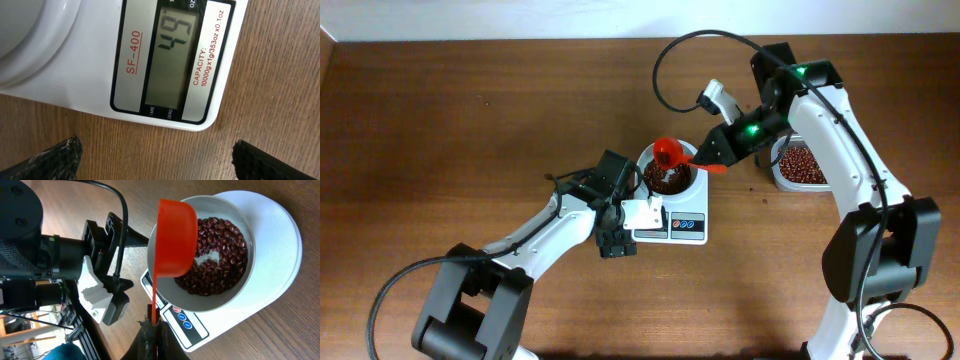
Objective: Scoop item into bowl and weigh 50g on scale
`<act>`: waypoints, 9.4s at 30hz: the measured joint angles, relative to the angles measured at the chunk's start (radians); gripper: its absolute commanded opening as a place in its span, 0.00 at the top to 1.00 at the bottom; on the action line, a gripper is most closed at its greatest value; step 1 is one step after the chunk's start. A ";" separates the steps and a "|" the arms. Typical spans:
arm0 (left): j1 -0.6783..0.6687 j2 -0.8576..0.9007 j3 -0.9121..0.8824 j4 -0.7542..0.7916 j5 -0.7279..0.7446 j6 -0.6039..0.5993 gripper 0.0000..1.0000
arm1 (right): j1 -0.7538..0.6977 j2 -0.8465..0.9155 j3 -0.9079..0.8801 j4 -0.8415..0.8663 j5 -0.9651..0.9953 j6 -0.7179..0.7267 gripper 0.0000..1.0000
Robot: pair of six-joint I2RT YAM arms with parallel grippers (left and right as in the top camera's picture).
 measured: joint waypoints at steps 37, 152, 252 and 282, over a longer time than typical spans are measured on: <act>0.000 0.000 0.000 0.000 0.000 0.000 0.01 | 0.145 0.006 0.190 -0.122 0.447 0.011 0.96; 0.000 0.000 0.000 0.000 0.000 0.000 0.01 | -0.471 0.003 -0.094 -0.166 0.426 0.334 0.96; 0.000 0.000 0.000 0.000 0.003 0.000 0.01 | -0.195 -1.678 -0.851 0.438 0.569 0.122 0.01; 0.000 0.000 -0.002 0.000 0.003 0.000 0.01 | -0.189 -1.973 -1.767 1.228 0.600 0.111 0.01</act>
